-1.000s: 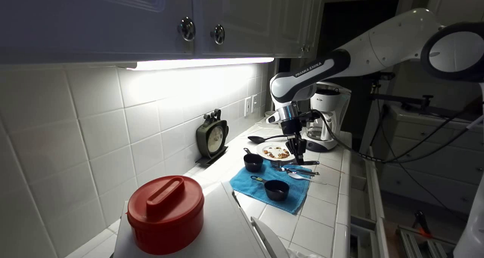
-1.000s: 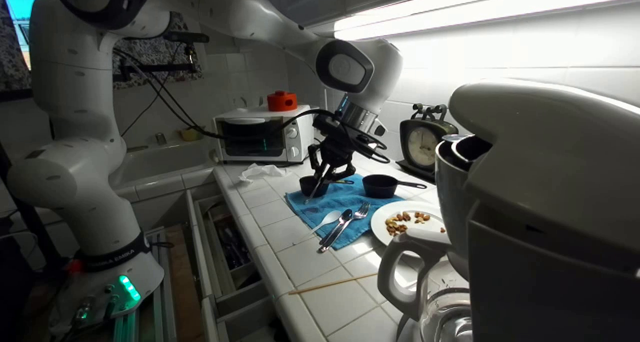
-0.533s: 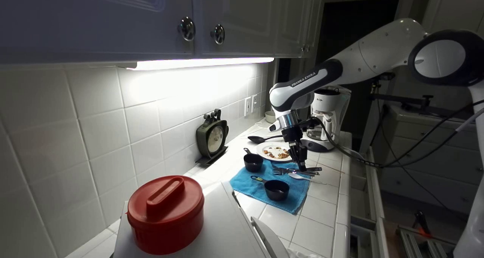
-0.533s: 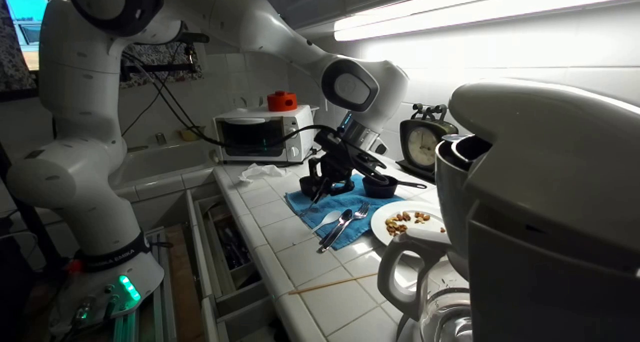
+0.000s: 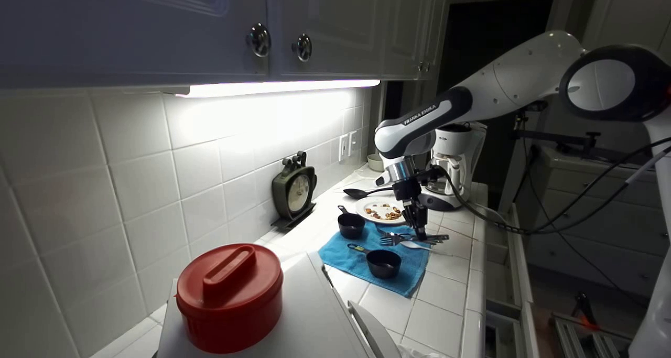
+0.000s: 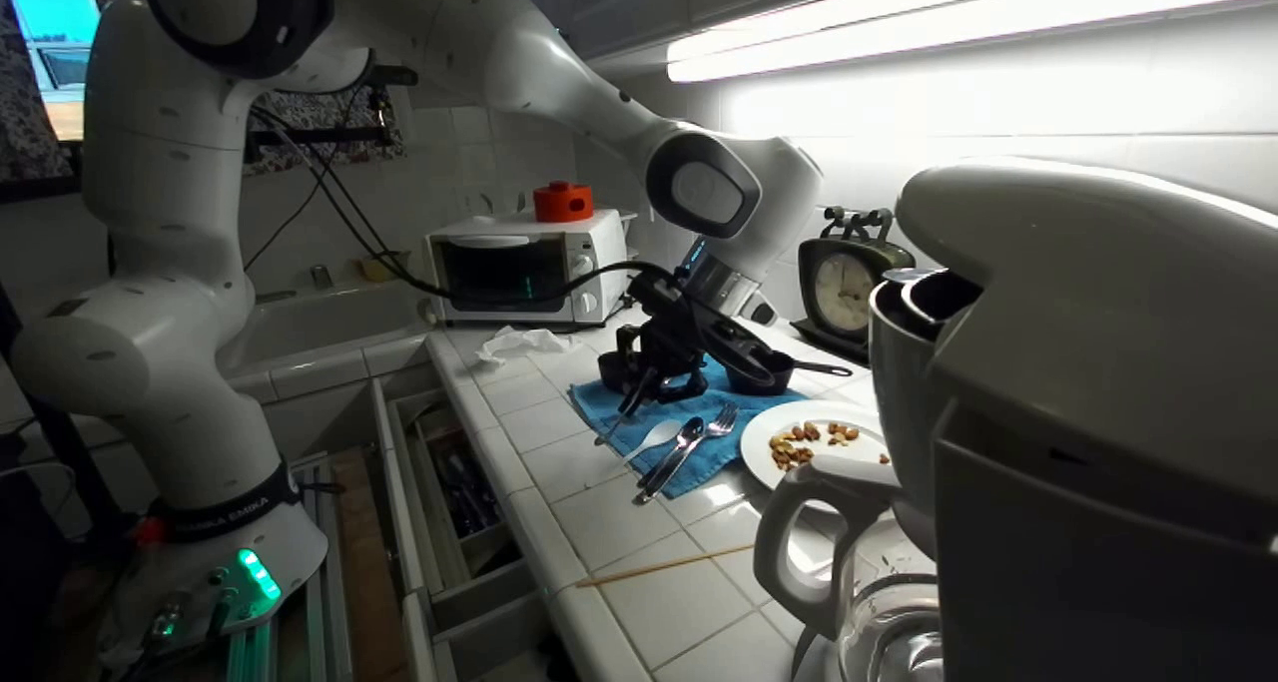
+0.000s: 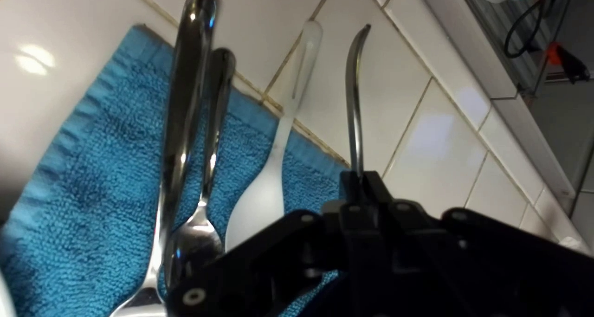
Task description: Use on of the forks to stir the contents on the white plate
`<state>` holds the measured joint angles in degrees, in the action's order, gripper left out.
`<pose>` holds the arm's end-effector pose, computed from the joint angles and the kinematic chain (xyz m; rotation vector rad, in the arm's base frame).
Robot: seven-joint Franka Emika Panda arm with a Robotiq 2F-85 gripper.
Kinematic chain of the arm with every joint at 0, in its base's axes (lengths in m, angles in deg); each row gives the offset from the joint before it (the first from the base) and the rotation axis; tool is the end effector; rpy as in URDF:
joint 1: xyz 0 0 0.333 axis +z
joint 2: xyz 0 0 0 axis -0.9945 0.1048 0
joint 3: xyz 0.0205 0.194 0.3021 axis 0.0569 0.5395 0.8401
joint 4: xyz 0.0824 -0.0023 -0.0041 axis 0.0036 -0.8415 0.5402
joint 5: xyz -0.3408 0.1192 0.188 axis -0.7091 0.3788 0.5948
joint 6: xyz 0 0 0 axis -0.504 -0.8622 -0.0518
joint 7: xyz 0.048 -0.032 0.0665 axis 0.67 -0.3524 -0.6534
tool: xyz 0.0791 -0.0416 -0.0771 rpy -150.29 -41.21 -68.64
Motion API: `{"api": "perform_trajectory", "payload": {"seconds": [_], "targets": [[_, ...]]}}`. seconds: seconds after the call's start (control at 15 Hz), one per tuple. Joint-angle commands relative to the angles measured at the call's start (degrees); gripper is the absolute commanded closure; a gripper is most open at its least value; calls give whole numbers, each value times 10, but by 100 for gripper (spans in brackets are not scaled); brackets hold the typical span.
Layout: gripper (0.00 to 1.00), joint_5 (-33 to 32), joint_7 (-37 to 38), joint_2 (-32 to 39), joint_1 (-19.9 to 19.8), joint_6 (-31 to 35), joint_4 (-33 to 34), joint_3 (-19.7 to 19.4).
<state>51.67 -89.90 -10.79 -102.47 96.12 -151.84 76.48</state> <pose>0.5366 -0.2509 0.3260 -2.5250 -0.8042 0.5165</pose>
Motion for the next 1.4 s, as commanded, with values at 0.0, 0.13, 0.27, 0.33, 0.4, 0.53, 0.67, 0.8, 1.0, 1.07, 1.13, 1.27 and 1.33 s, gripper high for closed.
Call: {"api": "perform_trajectory", "payload": {"seconds": [0.0,0.13,0.27,0.33,0.4,0.53,0.67,0.8,1.0,1.07,1.13,1.27,1.33], "targets": [[68,3,15,5,-1,-2,4,0],[57,2,19,6,-1,-1,5,0],[42,0,23,5,-1,0,5,0],[36,0,26,3,-1,2,4,0],[28,-1,29,0,-1,6,3,-1],[16,-6,31,-15,0,28,-7,-2],[2,-21,36,-38,5,71,-20,-5],[0,-28,62,-57,11,109,-26,-9],[0,-22,117,-90,17,163,-40,-11],[0,-21,130,-99,18,177,-45,-11],[0,-26,155,-108,22,188,-48,-13],[0,-28,189,-126,26,207,-61,-13],[0,-31,207,-132,29,213,-64,-14]]}}
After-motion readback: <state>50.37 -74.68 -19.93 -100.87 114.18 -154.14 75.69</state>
